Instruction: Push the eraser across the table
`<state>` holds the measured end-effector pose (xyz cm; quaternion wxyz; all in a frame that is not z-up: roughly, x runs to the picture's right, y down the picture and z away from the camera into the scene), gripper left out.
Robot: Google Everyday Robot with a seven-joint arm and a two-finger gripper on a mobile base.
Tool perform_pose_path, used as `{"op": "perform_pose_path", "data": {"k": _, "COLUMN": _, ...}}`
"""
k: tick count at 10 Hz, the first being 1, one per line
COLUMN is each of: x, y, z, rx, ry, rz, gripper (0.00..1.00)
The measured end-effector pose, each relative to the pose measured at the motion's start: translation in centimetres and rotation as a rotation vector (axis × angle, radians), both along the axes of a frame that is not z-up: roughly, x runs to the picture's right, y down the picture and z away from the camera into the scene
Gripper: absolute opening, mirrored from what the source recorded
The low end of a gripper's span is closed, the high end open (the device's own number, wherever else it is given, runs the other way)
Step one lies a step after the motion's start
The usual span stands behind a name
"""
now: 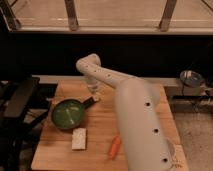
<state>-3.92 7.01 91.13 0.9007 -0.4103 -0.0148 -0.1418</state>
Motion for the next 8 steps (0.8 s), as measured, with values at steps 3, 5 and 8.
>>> {"op": "perform_pose_path", "data": {"k": 3, "x": 3.2, "y": 0.8, "z": 0.5, "rx": 0.039, "ry": 0.034, "rz": 0.077, "gripper": 0.18}}
{"op": "perform_pose_path", "data": {"k": 5, "x": 3.9, "y": 1.7, "z": 1.2, "rx": 0.032, "ry": 0.002, "rz": 0.151, "gripper": 0.18}}
{"op": "perform_pose_path", "data": {"k": 8, "x": 3.8, "y": 3.0, "z": 2.9, "rx": 0.014, "ry": -0.094, "rz": 0.24, "gripper": 0.18}}
